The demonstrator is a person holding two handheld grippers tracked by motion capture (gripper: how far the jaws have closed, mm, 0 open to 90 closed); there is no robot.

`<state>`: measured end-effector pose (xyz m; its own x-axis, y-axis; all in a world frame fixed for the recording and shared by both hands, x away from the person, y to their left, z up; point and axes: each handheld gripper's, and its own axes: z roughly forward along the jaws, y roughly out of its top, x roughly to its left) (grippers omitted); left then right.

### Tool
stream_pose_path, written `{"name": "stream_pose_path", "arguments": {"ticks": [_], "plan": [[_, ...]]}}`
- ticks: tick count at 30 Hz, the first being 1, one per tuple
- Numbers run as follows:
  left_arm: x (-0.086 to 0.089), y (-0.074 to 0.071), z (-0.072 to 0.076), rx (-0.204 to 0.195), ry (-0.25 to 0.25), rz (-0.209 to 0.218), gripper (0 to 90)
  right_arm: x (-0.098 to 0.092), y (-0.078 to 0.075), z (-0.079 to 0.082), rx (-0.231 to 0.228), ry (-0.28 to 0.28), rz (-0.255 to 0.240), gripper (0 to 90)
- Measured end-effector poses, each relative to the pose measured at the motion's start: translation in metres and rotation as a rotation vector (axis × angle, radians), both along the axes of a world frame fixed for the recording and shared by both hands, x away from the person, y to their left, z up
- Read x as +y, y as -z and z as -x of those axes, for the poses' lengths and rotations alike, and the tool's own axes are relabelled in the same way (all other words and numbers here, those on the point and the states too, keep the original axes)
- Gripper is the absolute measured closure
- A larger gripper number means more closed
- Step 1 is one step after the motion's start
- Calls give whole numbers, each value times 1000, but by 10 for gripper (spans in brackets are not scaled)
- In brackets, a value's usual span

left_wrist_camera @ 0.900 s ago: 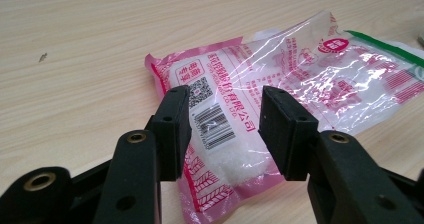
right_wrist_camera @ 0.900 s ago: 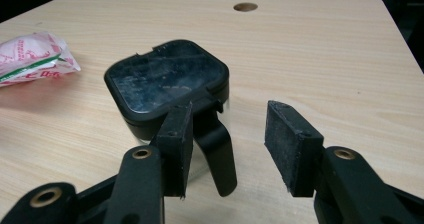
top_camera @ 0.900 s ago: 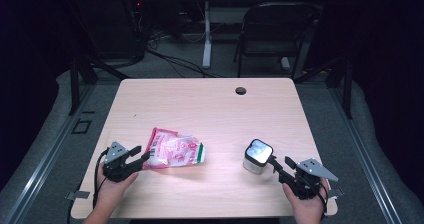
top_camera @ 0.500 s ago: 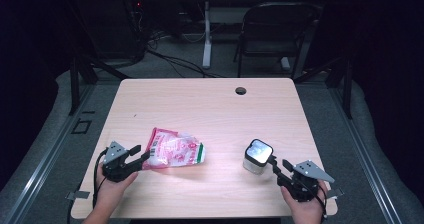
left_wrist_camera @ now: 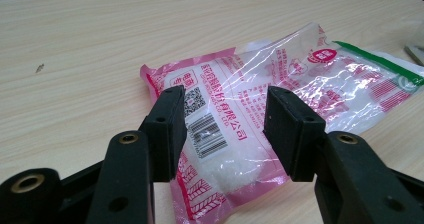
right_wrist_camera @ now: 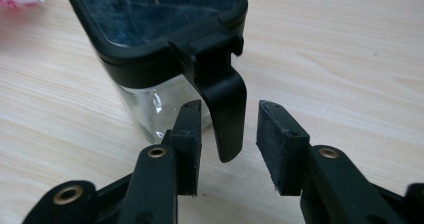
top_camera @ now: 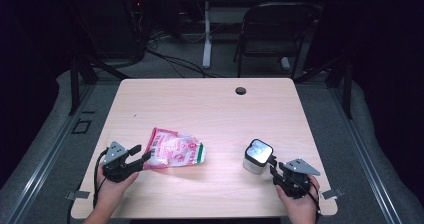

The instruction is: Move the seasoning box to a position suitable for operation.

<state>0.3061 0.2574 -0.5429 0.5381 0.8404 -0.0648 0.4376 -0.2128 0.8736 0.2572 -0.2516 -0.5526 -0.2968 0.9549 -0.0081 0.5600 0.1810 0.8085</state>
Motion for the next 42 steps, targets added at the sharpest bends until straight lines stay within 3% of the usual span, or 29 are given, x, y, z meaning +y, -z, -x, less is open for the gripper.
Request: {"name": "stream_pose_path", "arguments": {"ticks": [4, 12, 17, 21, 31, 37, 42], "plan": [[2, 0, 1, -8, -6, 2, 503, 1, 3, -4, 18, 4, -1, 642], [4, 1, 1, 5, -6, 1, 502, 5, 2, -7, 21, -14, 52, 742], [3, 1, 1, 6, 0, 1, 501, 0, 2, -8, 18, -15, 41, 739], [4, 1, 2, 0, 0, 4, 502, -8, 5, -12, 18, 25, 7, 726], [6, 2, 7, -4, -8, -5, 502, -9, 12, -30, 30, 73, -10, 716], [13, 2, 14, -9, -26, -11, 502, -7, 12, -39, 20, 96, -8, 722], [17, 3, 18, -14, -47, -4, 502, -1, 12, -46, 11, 99, 23, 712]]}}
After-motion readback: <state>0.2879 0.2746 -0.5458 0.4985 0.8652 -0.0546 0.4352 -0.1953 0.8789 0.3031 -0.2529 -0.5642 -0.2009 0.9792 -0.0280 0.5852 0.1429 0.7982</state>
